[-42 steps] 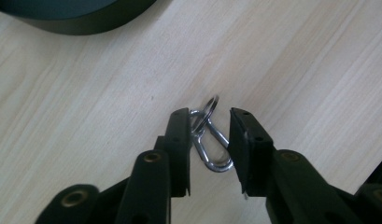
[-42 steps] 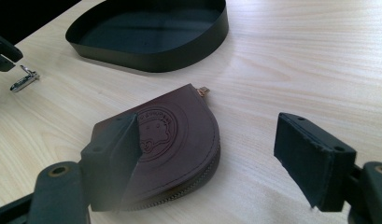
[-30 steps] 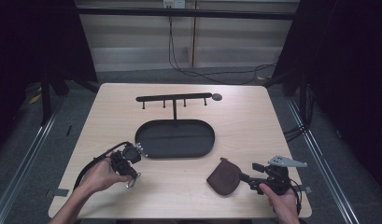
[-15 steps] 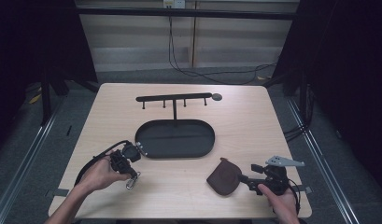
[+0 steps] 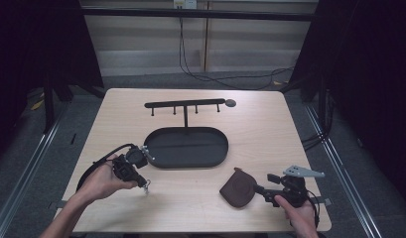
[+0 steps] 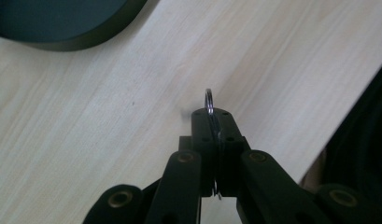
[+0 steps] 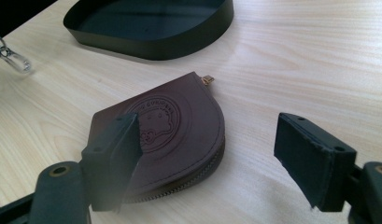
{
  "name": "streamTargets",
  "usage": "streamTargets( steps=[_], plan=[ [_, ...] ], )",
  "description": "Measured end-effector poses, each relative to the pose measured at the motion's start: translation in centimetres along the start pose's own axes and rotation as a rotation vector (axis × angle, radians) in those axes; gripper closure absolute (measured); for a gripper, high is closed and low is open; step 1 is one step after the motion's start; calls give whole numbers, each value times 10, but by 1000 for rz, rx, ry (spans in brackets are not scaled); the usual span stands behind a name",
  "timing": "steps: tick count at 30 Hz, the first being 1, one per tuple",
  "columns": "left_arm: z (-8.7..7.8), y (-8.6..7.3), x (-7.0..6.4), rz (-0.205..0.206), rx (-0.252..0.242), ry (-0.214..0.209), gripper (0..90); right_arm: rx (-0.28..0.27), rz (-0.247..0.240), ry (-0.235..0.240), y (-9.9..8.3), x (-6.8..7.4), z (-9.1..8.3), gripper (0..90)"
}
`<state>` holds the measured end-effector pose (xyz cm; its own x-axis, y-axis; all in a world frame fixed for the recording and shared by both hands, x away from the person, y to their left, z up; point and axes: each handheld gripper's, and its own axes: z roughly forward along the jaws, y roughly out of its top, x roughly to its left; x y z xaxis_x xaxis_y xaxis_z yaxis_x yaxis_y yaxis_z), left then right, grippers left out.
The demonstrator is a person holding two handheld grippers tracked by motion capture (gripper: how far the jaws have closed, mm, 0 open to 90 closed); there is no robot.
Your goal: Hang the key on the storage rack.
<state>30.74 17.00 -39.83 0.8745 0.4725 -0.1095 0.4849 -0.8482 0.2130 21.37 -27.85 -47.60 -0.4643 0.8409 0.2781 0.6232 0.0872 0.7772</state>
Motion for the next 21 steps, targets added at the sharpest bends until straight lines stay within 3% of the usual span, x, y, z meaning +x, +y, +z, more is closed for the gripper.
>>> streamTargets(
  steps=[7,12,21],
  plan=[
    [-11,4,-3,21,-2,17,892,5,0,0,0,0,0,226],
    [-13,5,-1,37,23,18,892,7,-9,7,0,1,1,245],
    [-30,4,4,12,35,39,892,5,-13,5,0,1,0,236]
  ],
)
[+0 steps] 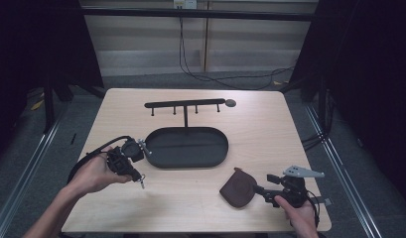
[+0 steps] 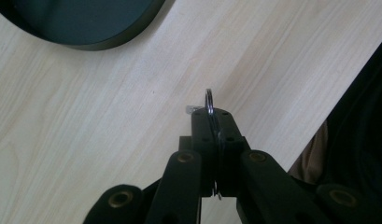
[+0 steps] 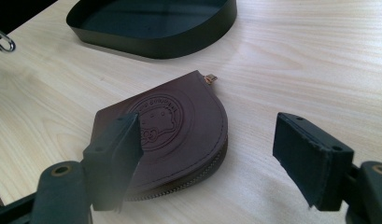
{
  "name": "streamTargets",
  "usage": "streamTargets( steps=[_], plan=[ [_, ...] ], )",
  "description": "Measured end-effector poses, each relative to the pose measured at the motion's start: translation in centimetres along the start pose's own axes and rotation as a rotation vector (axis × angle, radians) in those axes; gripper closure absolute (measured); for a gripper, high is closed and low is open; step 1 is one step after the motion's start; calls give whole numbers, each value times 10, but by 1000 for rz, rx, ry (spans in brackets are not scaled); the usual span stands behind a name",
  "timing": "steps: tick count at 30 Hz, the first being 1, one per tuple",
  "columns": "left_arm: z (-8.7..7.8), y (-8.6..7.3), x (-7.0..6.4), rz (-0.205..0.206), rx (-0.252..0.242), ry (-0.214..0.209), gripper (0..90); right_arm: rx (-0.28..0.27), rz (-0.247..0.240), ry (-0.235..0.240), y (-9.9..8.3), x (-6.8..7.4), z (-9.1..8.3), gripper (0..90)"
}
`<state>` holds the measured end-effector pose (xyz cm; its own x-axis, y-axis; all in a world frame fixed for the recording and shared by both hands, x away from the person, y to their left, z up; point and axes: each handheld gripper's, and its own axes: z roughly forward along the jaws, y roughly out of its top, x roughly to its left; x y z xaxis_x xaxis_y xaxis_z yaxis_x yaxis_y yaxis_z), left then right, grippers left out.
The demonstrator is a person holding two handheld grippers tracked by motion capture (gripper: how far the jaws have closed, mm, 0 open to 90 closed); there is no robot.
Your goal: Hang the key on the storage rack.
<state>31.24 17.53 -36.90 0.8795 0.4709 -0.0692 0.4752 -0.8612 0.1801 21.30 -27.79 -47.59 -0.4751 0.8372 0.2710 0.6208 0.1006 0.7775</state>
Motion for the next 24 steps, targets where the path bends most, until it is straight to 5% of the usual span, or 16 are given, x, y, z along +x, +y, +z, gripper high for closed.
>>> streamTargets(
  steps=[14,24],
  plan=[
    [-15,20,24,-61,27,-8,893,-8,-3,0,0,1,0,229],
    [-34,35,25,-8,9,26,892,-9,-4,-1,1,1,0,228]
  ],
)
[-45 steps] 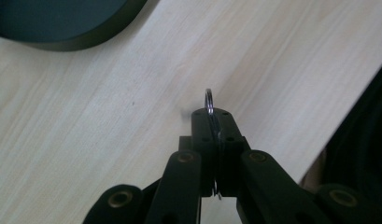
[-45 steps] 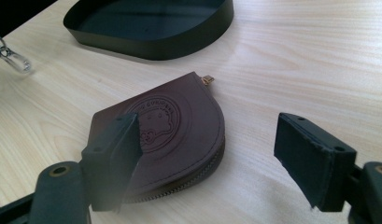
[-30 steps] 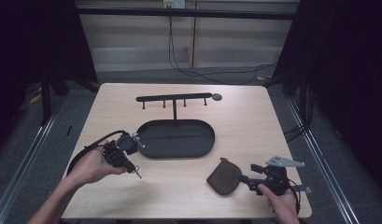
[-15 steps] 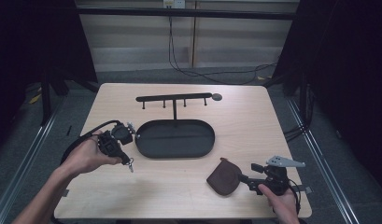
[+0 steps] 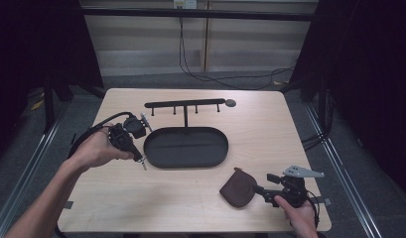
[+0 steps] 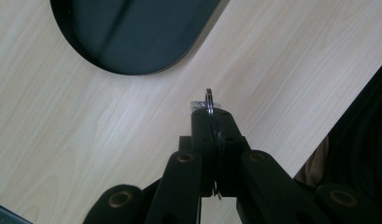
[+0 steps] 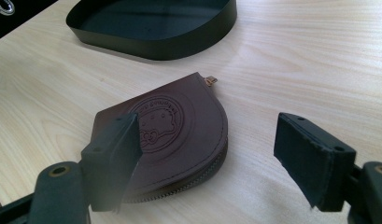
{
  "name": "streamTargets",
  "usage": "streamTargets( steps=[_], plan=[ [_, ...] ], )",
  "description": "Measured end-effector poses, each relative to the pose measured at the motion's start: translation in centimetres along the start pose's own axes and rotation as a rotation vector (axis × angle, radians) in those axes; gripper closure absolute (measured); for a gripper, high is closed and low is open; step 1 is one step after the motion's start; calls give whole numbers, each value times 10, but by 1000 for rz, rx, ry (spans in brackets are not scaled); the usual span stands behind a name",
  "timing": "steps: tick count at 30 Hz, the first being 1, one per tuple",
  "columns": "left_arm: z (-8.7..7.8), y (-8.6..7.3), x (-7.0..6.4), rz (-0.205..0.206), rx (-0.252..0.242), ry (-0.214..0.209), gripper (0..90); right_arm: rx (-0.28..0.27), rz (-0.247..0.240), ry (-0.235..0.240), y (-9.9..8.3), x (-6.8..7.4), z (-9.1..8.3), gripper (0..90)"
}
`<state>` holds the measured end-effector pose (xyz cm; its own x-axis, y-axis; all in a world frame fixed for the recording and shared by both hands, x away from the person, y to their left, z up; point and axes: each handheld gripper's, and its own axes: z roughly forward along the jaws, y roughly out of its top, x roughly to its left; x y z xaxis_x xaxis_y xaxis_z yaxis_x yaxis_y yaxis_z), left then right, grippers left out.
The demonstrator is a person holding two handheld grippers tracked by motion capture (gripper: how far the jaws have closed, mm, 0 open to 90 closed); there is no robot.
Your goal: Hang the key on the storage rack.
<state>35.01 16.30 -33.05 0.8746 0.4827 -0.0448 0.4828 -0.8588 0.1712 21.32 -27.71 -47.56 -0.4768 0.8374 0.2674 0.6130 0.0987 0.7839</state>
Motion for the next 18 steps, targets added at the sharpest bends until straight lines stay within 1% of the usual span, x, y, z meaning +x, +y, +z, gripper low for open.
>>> streamTargets(
  steps=[3,6,7,8,14,15,18],
  plan=[
    [-5,3,1,11,-4,-8,892,0,2,-1,0,0,0,227],
    [-11,7,5,7,-6,-13,892,3,4,-1,0,0,0,227],
    [-13,8,6,6,-16,-14,892,1,4,0,0,0,0,227],
    [-15,9,7,17,-15,-12,892,1,5,0,0,0,0,227],
    [-26,17,10,2,-31,-5,892,8,11,-4,0,-1,1,227],
    [-27,18,11,16,-26,-6,892,9,12,-4,0,-1,1,227],
    [-31,23,11,16,-16,1,890,7,11,-4,0,-1,0,227]
  ],
)
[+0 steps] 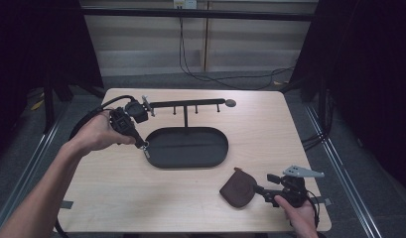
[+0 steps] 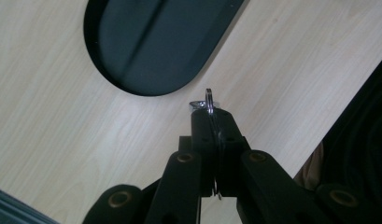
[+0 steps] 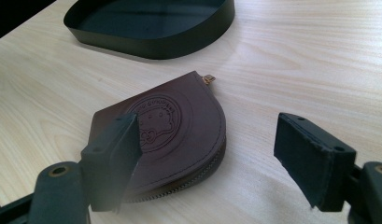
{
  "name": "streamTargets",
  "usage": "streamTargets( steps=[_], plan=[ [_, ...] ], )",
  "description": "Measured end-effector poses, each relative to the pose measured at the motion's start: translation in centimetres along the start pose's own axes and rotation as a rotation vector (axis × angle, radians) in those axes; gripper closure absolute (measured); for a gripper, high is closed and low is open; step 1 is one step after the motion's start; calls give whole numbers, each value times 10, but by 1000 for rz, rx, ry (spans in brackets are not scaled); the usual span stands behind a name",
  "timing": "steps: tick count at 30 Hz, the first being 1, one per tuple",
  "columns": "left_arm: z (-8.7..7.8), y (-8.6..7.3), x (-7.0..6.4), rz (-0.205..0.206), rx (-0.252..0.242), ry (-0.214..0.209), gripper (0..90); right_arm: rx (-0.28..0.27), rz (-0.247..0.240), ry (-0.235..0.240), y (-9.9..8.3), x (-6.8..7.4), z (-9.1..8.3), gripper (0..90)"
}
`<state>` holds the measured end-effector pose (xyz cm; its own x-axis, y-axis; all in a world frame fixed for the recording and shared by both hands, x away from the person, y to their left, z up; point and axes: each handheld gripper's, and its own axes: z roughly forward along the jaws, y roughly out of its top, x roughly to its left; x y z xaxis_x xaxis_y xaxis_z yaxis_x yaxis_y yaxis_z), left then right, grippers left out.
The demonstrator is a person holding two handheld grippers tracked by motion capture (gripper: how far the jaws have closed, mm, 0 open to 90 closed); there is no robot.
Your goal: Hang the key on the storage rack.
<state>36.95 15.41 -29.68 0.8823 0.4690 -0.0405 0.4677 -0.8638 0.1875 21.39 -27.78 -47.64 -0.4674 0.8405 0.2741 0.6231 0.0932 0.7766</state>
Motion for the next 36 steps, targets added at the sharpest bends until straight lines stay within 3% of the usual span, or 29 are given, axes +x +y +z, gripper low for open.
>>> streamTargets(
  steps=[4,11,17,22,35,36],
  plan=[
    [-4,5,2,-9,-20,12,891,4,-1,1,0,0,1,227],
    [-8,14,11,-14,-18,4,892,5,0,4,0,0,1,227],
    [-11,22,17,-29,-2,28,892,10,4,8,0,0,1,227],
    [-14,27,23,-32,-20,31,893,9,7,10,0,0,1,227],
    [-11,42,43,-69,-16,36,893,10,13,10,0,0,1,227],
    [-12,44,45,-56,-15,39,893,10,14,11,0,0,1,227]
  ],
)
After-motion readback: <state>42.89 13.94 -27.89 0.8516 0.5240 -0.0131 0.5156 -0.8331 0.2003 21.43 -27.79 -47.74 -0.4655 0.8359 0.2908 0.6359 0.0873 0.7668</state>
